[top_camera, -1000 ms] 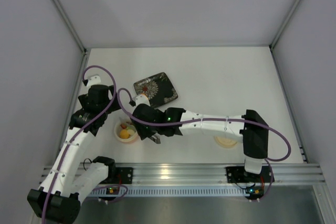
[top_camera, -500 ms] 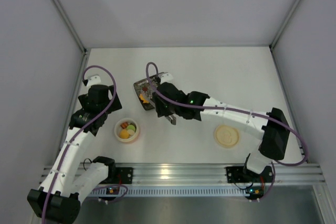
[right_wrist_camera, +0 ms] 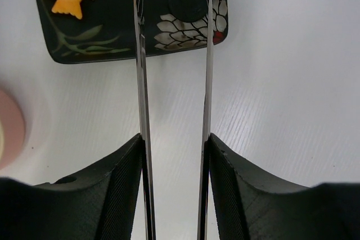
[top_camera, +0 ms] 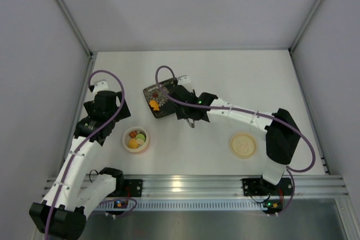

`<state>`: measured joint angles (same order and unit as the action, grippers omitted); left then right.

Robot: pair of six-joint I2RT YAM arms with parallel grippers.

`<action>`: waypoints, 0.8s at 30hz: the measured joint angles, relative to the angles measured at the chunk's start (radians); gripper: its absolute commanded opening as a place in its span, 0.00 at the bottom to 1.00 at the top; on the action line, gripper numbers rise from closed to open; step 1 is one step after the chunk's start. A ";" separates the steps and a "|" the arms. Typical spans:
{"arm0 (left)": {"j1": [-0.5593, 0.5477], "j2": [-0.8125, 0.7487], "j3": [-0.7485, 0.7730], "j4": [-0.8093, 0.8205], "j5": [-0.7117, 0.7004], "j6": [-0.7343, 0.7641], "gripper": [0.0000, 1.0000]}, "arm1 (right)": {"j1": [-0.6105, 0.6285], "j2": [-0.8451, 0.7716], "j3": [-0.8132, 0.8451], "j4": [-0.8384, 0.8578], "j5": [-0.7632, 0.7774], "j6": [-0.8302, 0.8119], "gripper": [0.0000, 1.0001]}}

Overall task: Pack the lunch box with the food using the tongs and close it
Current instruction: Pick up the fake food from the plate.

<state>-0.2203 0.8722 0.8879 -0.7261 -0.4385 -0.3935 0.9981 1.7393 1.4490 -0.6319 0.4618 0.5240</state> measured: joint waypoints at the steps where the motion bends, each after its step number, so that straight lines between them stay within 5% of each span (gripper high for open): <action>1: 0.000 0.000 0.000 0.000 0.000 0.000 0.99 | 0.000 0.011 0.000 -0.005 0.005 0.000 0.47; 24: 0.000 0.000 0.000 0.000 0.000 0.000 0.99 | -0.007 0.110 0.053 -0.049 0.052 -0.019 0.50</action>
<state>-0.2203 0.8722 0.8879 -0.7261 -0.4385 -0.3935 0.9913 1.8492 1.5021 -0.6811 0.5140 0.5045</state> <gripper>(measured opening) 0.990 0.507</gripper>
